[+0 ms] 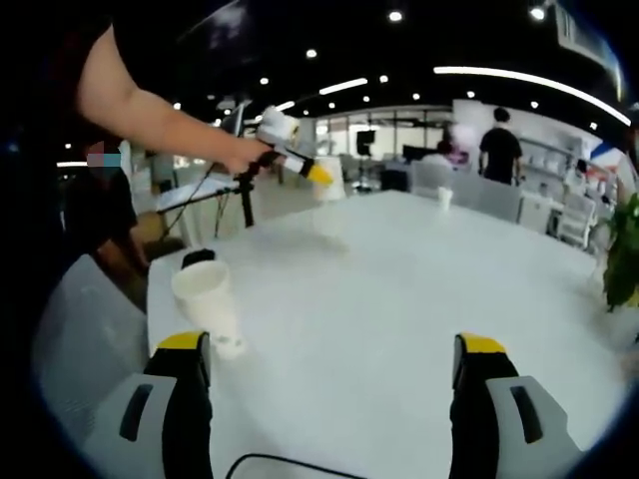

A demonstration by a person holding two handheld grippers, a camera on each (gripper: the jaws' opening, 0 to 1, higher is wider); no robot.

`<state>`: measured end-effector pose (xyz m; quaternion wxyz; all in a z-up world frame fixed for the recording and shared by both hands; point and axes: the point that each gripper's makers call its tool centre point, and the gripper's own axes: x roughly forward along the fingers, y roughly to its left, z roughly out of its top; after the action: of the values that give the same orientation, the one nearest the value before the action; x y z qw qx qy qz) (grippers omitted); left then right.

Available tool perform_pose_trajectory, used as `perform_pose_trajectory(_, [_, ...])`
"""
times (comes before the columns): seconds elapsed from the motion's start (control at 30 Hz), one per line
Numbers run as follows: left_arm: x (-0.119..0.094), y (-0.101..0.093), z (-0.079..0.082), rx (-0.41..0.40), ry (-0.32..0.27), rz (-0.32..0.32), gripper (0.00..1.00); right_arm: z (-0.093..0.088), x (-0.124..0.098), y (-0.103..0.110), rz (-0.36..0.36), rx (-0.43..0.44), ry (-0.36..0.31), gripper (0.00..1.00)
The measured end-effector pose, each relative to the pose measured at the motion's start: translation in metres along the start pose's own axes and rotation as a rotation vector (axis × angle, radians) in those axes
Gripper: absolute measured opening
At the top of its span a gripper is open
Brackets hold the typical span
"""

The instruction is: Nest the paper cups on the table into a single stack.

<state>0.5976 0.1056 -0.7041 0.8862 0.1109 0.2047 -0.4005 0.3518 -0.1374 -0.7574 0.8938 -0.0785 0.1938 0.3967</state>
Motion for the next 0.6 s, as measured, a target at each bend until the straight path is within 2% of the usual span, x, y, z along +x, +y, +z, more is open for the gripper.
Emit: perform_pose_trajectory(0.6, [-0.011,-0.045,0.037,0.051,-0.017,-0.129,0.40,0.018,-0.006,-0.007,-0.003,-0.010,-0.035,1.00])
